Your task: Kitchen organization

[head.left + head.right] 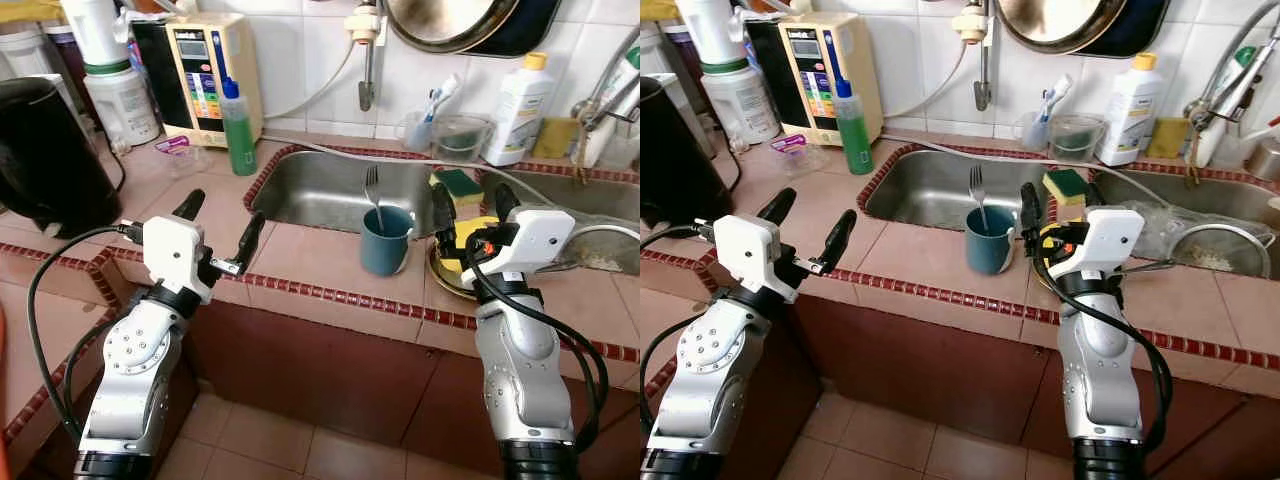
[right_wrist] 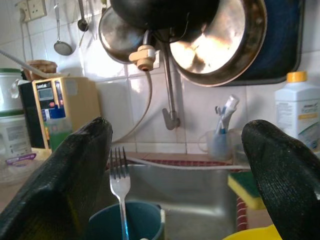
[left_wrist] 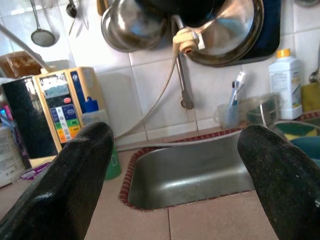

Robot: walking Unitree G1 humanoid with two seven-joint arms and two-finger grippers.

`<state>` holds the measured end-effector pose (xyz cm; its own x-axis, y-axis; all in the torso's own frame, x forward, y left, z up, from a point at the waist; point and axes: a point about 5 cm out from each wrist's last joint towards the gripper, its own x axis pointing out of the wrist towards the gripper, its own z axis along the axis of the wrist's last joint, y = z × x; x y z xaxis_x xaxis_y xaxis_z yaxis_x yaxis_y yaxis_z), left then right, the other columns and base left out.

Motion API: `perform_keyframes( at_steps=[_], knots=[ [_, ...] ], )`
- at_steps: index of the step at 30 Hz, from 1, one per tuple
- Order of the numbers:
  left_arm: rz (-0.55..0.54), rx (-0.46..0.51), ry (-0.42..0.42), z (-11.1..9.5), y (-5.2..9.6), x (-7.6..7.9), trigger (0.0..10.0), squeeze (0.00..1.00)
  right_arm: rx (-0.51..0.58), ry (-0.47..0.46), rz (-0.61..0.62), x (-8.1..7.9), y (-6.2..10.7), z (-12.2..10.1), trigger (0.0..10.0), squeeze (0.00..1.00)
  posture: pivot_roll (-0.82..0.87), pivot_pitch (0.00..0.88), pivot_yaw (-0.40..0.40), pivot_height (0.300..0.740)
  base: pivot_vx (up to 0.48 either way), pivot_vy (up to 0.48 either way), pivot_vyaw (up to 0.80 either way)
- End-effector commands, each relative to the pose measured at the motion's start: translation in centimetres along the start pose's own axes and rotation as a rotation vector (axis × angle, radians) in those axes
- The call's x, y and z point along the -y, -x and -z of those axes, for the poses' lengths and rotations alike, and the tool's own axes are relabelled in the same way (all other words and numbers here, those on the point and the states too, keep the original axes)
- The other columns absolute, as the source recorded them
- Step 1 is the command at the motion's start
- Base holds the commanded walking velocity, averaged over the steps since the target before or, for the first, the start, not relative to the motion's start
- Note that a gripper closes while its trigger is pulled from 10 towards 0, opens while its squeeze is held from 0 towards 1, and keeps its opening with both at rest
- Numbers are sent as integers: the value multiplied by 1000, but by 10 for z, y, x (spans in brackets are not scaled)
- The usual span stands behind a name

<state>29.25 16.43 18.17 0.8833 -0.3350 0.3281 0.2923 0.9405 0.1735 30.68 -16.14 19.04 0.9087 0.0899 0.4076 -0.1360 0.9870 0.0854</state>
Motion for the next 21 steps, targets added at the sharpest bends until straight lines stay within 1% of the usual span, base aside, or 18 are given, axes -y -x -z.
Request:
perform_keyframes(
  at_steps=[1,9,13,14,21],
  knots=[
    [10,-6,-16,0,-2,-3,10000,0,-5,-8,-13,-4,-3,1,10000,0,-64,39,38,740,0,0,0],
    [10,-12,-19,3,-2,-3,10000,0,-1,-11,-32,-6,-5,2,10000,0,-55,40,28,740,0,0,0],
    [5,-14,-3,4,-1,-3,10000,0,-13,-3,-44,-8,-6,4,10000,0,-51,41,22,740,0,0,0],
    [7,-24,17,5,-1,-4,10000,0,-18,0,-61,-10,-5,5,10000,0,-48,40,19,740,0,0,0],
    [40,-62,30,9,2,0,10000,0,-41,7,-114,-13,0,8,10000,0,-45,44,16,740,0,0,0]
  ],
)
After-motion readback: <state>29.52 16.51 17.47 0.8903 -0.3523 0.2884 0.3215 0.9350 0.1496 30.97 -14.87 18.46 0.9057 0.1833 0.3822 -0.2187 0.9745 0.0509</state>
